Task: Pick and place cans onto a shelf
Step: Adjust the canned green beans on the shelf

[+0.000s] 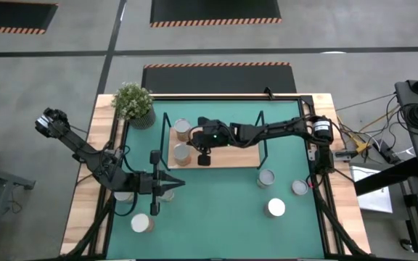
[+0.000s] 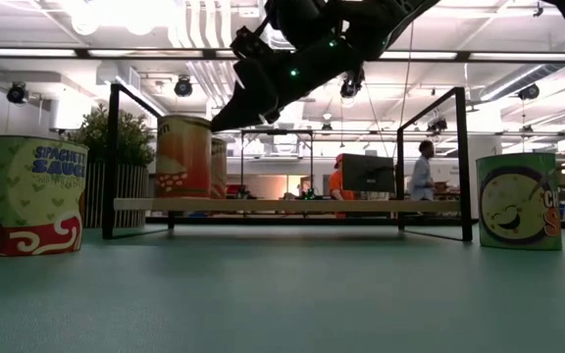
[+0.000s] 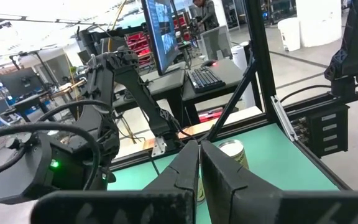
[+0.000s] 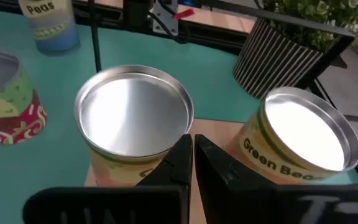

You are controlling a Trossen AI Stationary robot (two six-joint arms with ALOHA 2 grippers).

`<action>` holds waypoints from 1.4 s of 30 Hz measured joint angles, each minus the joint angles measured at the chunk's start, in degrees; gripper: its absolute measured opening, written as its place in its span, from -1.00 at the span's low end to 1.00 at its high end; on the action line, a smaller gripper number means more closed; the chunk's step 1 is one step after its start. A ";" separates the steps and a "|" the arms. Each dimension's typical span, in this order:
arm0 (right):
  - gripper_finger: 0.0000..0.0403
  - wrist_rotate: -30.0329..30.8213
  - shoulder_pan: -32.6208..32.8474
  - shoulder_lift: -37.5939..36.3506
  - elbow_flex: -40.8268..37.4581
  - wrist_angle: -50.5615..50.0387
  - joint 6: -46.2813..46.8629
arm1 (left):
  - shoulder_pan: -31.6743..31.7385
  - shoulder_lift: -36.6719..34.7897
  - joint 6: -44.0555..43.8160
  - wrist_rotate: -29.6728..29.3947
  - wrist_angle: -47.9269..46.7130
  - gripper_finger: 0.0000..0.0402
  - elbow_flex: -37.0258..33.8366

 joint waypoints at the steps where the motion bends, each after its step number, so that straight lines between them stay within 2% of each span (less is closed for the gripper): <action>1: -0.96 0.27 0.20 0.00 0.00 0.08 0.11 | -0.01 0.00 0.00 0.00 0.00 -1.00 0.00; 9: -0.96 5.11 -0.51 -0.95 0.00 0.07 -2.30 | -0.01 0.00 0.00 0.00 0.02 -1.00 0.00; 13: -0.96 5.42 -2.84 -1.48 0.00 0.55 -3.00 | -0.01 0.00 0.00 0.00 0.01 -1.00 0.00; 22: -0.96 4.41 -10.07 -0.13 0.04 8.76 -2.63 | 0.02 0.00 0.00 -0.02 -0.02 -1.00 0.00; 33: -0.96 -10.33 -15.62 7.73 0.30 18.41 4.60 | 0.02 0.00 0.22 -0.03 -0.03 -1.00 0.00; 42: -0.96 -16.64 -14.88 12.22 2.66 18.53 7.73 | 0.02 0.00 0.24 -0.04 -0.07 -1.00 0.00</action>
